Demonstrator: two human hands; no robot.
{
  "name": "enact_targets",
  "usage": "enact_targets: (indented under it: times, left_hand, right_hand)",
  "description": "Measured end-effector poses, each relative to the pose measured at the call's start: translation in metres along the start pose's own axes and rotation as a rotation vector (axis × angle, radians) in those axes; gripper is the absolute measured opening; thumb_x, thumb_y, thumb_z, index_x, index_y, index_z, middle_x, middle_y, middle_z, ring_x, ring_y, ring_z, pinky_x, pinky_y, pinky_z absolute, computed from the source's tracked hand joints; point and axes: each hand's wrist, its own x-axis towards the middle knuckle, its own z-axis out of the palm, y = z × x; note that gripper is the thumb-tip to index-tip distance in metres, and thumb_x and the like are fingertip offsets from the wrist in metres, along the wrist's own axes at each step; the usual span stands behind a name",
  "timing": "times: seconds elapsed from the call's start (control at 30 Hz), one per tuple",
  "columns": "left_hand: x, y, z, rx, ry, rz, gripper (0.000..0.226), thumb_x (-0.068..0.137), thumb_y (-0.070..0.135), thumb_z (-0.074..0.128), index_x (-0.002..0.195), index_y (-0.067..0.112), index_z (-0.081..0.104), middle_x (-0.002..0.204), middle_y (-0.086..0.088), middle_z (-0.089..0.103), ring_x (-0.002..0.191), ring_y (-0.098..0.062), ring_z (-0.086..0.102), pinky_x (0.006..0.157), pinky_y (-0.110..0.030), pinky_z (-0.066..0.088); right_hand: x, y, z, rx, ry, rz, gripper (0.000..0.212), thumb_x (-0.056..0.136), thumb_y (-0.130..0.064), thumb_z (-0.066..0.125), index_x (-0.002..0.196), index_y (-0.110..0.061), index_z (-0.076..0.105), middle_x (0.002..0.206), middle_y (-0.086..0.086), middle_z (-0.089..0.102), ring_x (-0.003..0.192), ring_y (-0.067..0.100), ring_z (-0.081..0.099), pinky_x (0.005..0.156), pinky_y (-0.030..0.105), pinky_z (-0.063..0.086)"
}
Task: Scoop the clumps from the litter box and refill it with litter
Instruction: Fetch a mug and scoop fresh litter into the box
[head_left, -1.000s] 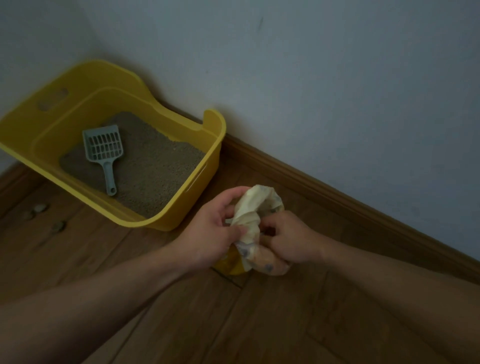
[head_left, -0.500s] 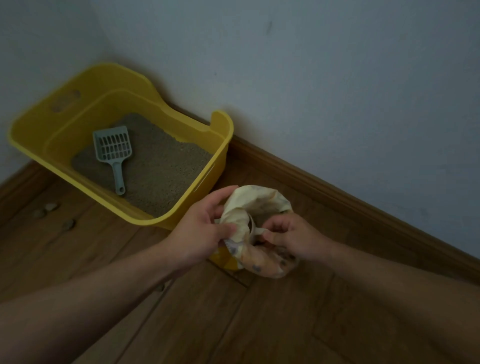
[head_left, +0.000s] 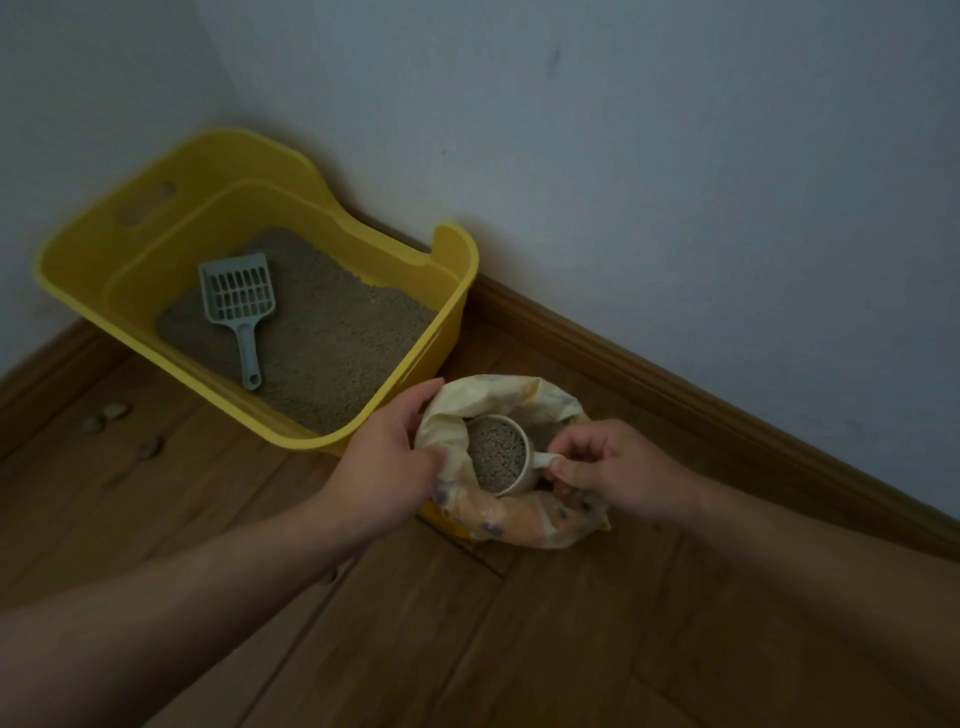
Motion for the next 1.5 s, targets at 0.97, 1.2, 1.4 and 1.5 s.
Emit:
enact_targets:
  times: [0.97, 1.2, 1.4, 1.5]
  left_hand:
    - [-0.030, -0.046, -0.014, 0.182, 0.038, 0.050, 0.080, 0.087, 0.029, 0.070, 0.151, 0.036, 0.023, 0.136, 0.020, 0.044, 0.116, -0.001, 0.051, 0.089, -0.016, 0.046]
    - [-0.055, -0.039, -0.026, 0.433, 0.066, 0.284, 0.076, 0.080, 0.034, 0.076, 0.144, 0.037, 0.034, 0.136, 0.021, 0.040, 0.120, 0.005, 0.043, 0.099, -0.023, 0.048]
    - [-0.041, -0.017, -0.023, 0.201, -0.063, 0.240, 0.091, 0.074, 0.025, 0.083, 0.147, 0.038, 0.030, 0.135, 0.024, 0.046, 0.117, 0.002, 0.051, 0.088, -0.026, 0.055]
    - [-0.035, -0.008, -0.020, -0.018, -0.219, 0.237, 0.092, 0.072, 0.014, 0.084, 0.144, 0.043, 0.034, 0.137, 0.025, 0.050, 0.124, -0.001, 0.051, 0.091, -0.039, 0.057]
  right_hand:
    - [-0.025, -0.013, -0.009, 0.151, 0.016, -0.091, 0.013, 0.092, 0.007, 0.058, 0.088, 0.001, 0.070, 0.075, 0.007, 0.070, 0.071, 0.012, 0.067, 0.067, 0.022, 0.056]
    - [-0.033, -0.026, -0.009, 0.146, 0.014, -0.121, 0.016, 0.093, 0.005, 0.058, 0.088, -0.003, 0.071, 0.077, 0.008, 0.072, 0.074, 0.017, 0.068, 0.069, 0.025, 0.055]
    - [-0.039, -0.041, -0.005, 0.191, 0.017, -0.155, 0.013, 0.093, 0.003, 0.059, 0.089, -0.001, 0.071, 0.079, 0.013, 0.071, 0.074, 0.019, 0.068, 0.074, 0.031, 0.057]
    - [-0.043, -0.047, -0.002, 0.231, 0.000, -0.168, 0.012, 0.091, -0.001, 0.062, 0.085, -0.006, 0.072, 0.079, 0.011, 0.071, 0.073, 0.018, 0.068, 0.073, 0.030, 0.057]
